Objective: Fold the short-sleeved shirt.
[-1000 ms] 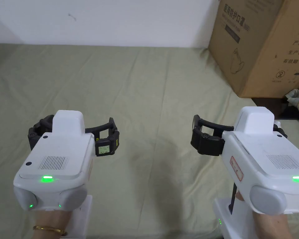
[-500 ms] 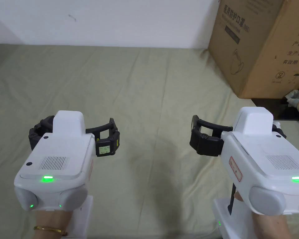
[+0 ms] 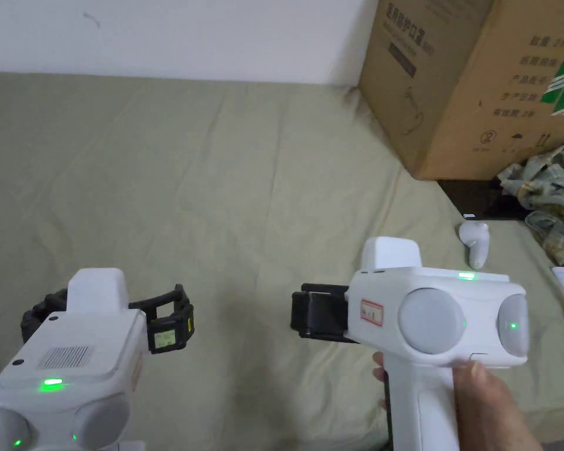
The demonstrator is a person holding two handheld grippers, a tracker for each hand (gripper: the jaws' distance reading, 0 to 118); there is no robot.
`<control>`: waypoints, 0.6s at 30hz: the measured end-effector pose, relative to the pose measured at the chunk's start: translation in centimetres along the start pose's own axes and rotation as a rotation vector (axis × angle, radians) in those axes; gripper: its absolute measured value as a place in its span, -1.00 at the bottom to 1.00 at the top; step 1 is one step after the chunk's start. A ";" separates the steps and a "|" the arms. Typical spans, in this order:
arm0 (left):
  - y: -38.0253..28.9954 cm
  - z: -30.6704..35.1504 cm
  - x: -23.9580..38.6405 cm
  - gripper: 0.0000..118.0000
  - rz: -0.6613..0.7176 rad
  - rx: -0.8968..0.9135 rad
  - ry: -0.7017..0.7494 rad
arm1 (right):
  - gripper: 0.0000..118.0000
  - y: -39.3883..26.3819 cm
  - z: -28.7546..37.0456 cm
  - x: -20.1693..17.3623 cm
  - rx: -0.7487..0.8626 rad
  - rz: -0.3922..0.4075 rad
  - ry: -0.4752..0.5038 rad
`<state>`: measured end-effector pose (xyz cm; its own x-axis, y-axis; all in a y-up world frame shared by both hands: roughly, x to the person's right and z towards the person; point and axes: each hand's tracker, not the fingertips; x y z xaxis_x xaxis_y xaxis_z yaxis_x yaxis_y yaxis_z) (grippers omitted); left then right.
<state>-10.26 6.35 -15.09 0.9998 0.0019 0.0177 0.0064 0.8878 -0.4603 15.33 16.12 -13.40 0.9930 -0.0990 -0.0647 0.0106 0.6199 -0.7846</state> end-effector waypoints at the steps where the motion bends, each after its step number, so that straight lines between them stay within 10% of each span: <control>1: -0.4 -0.1 0.1 1.00 0.002 -0.014 -0.004 | 0.98 -0.6 0.2 -0.4 0.021 -0.001 0.026; 18: -2.3 -9.4 -2.3 1.00 0.127 -0.237 0.070 | 0.97 -0.3 -13.6 1.4 -0.003 -0.033 -0.080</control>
<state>-12.42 -0.01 -22.40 0.9915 0.0668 -0.1112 -0.1235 0.7497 -0.6502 15.09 5.18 -21.60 0.9983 -0.0569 0.0107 0.0435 0.6147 -0.7875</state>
